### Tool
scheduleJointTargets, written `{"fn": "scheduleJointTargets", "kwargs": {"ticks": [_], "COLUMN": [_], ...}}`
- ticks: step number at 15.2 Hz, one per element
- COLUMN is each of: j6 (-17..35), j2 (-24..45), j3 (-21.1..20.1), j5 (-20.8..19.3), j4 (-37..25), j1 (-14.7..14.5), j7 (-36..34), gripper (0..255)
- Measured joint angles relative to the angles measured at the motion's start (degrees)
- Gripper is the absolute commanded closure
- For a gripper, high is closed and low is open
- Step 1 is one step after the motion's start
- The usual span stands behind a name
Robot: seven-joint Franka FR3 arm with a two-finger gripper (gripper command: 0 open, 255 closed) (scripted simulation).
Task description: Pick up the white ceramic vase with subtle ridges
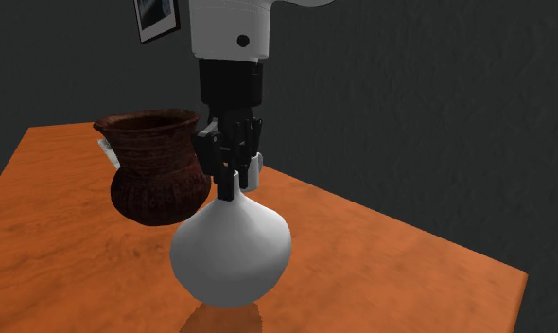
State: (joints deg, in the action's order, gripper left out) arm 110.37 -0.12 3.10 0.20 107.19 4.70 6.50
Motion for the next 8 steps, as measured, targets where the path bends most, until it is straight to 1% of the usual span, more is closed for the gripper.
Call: {"fn": "scheduleJointTargets", "kwargs": {"ticks": [3,8], "j6": [-0.1,-3.0], "j2": [0.0,0.0], "j3": [0.0,0.0], "j5": [0.0,0.0], "j4": [-0.1,-2.9], "j1": [0.0,0.0], "j7": [0.0,0.0], "gripper": [255,255]}}
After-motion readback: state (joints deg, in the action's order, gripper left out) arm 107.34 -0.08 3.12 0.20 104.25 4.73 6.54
